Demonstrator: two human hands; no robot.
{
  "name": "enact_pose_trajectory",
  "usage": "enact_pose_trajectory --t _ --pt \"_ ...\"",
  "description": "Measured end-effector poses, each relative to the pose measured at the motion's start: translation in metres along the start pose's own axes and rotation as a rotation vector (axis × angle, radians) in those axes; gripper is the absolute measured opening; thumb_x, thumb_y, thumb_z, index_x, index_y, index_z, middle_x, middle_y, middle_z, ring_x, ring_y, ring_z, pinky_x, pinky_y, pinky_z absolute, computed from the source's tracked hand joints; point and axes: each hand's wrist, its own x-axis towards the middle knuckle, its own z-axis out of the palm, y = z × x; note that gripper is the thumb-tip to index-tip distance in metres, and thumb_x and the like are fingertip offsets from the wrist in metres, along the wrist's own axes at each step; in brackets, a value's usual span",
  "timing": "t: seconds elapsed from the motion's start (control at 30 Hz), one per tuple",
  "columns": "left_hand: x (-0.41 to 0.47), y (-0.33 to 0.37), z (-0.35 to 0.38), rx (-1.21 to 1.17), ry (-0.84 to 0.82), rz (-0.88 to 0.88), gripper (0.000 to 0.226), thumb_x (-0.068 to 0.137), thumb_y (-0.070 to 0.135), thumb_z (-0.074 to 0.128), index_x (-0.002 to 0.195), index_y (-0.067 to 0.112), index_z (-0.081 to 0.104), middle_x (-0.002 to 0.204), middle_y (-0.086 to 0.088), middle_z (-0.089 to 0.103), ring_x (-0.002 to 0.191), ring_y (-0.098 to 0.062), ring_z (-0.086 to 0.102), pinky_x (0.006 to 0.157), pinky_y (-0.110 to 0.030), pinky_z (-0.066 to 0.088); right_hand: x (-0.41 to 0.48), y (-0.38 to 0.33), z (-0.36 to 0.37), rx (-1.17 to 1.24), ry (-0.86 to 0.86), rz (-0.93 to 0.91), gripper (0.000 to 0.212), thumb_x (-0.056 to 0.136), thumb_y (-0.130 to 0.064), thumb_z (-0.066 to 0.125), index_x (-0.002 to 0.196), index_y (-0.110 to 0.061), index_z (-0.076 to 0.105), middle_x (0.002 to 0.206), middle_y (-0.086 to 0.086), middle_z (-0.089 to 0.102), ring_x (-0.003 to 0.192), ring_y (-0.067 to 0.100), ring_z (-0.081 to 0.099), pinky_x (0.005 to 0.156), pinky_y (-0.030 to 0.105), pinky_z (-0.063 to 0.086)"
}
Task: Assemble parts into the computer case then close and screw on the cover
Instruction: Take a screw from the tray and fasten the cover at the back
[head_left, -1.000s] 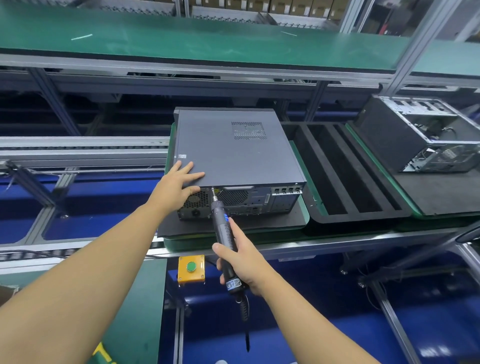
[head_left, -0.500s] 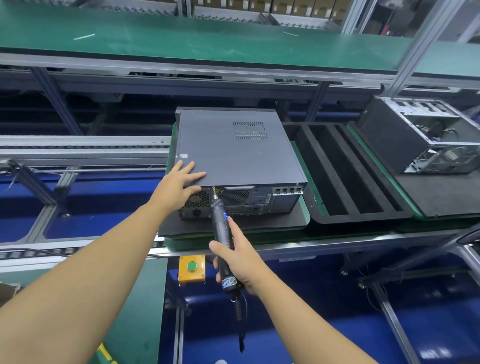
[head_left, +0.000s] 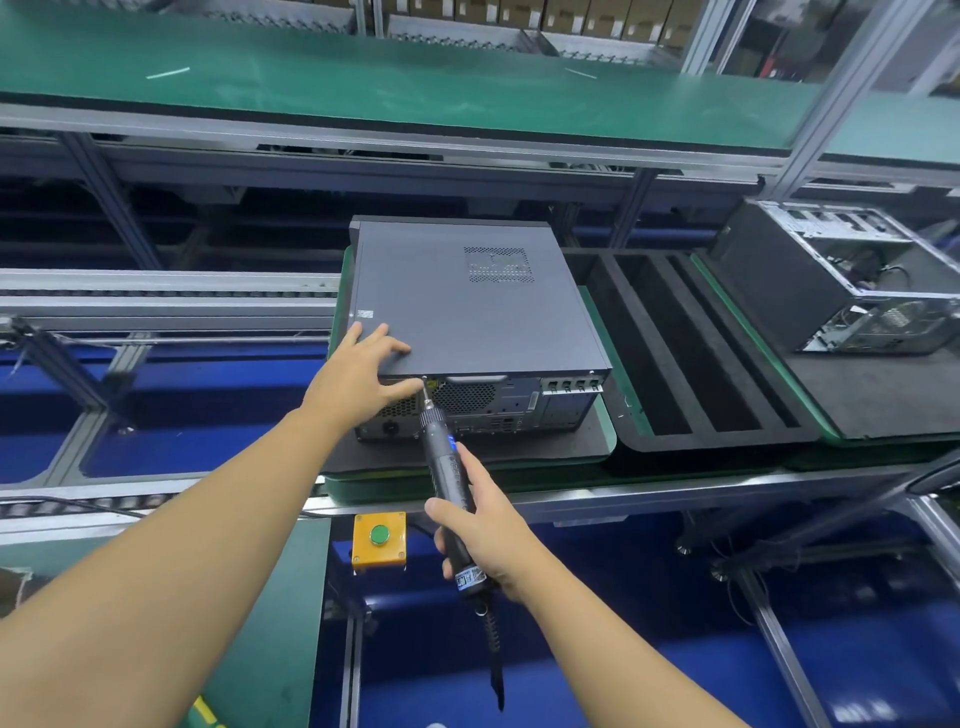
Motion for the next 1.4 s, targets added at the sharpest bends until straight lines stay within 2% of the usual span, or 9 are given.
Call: enact_pose_trajectory --t 0.17,0.47,0.57,0.63,0.7,0.83,1.07,1.2,1.4 --pt "0.003 0.015 0.005 0.043 0.092 0.023 0.049 0.075 0.061 0.07 0.107 0.027 0.054 0.123 0.014 0.051 0.145 -0.027 0.023 0.077 -0.05 0.055 -0.006 0.001 -0.011 -0.003 0.004 -0.023 0.086 0.084 -0.031 0.069 0.152 -0.056 0.022 0.072 -0.006 0.068 0.069 0.017 0.062 0.057 0.034 0.055" --pt "0.002 0.016 0.002 0.019 0.088 -0.015 0.043 0.075 0.058 0.074 0.102 0.031 0.053 0.134 0.0 0.048 0.131 -0.039 0.045 0.085 -0.055 0.053 -0.01 -0.008 -0.02 0.066 0.028 -0.084 0.077 0.089 -0.025 0.069 0.148 -0.059 0.032 0.09 0.007 0.065 0.069 0.021 0.061 0.057 0.035 0.054" --pt "0.005 0.011 -0.001 0.027 0.008 -0.049 0.039 0.085 0.057 0.065 0.115 0.035 0.057 0.158 0.002 0.033 0.149 -0.027 0.021 0.112 -0.058 0.028 -0.012 -0.014 -0.018 0.067 -0.005 -0.114 0.075 0.09 -0.024 0.069 0.144 -0.063 0.034 0.083 0.004 0.066 0.067 0.021 0.06 0.058 0.035 0.054" --pt "-0.001 0.004 -0.001 0.026 0.044 -0.043 0.031 0.094 0.053 0.055 0.122 0.038 0.059 0.161 0.008 0.026 0.151 -0.016 0.012 0.115 -0.055 0.011 -0.011 -0.018 -0.017 0.057 -0.025 -0.115 0.077 0.09 -0.025 0.069 0.147 -0.06 0.031 0.079 0.006 0.065 0.064 0.02 0.06 0.057 0.034 0.054" --pt "-0.017 -0.002 -0.001 -0.069 0.218 -0.053 0.022 0.1 0.039 0.051 0.116 0.034 0.065 0.156 0.01 0.036 0.147 -0.013 0.024 0.111 -0.051 0.017 -0.008 -0.022 -0.012 0.037 -0.057 -0.11 0.078 0.091 -0.026 0.068 0.15 -0.057 0.028 0.078 0.009 0.064 0.061 0.021 0.059 0.056 0.034 0.054" --pt "-0.055 -0.006 -0.003 -0.576 0.363 -0.278 0.023 0.098 0.03 0.047 0.089 0.034 0.068 0.112 0.013 0.069 0.092 -0.013 0.063 0.073 -0.028 0.046 0.008 -0.032 0.012 0.0 -0.13 -0.083 0.07 0.089 -0.028 0.066 0.146 -0.052 0.035 0.079 0.011 0.062 0.062 0.022 0.059 0.054 0.034 0.054" --pt "-0.107 -0.051 -0.013 -0.878 0.473 -0.566 0.03 0.1 0.03 0.044 0.083 0.028 0.068 0.079 0.012 0.068 0.061 -0.006 0.059 0.053 -0.021 0.047 0.057 -0.021 0.089 -0.132 -0.289 0.023 0.034 0.085 -0.034 0.056 0.118 -0.025 0.055 0.083 0.004 0.064 0.062 0.02 0.062 0.06 0.037 0.053" --pt "-0.16 -0.099 -0.006 -1.084 0.423 -0.909 0.038 0.105 0.031 0.031 0.103 0.008 0.061 0.091 -0.014 0.068 0.065 -0.021 0.064 0.059 -0.029 0.046 0.085 0.002 0.14 -0.307 -0.424 0.093 0.039 0.078 -0.042 0.061 0.115 -0.03 0.057 0.093 0.0 0.074 0.076 0.011 0.065 0.074 0.031 0.054" --pt "-0.235 -0.145 0.023 -1.158 0.288 -1.208 0.036 0.105 0.031 0.037 0.12 0.009 0.062 0.11 -0.008 0.071 0.088 -0.024 0.068 0.072 -0.03 0.046 0.118 0.059 0.204 -0.561 -0.597 0.179 0.022 0.097 -0.024 0.062 0.114 -0.025 0.048 0.11 0.002 0.069 0.098 0.018 0.067 0.093 0.036 0.054"
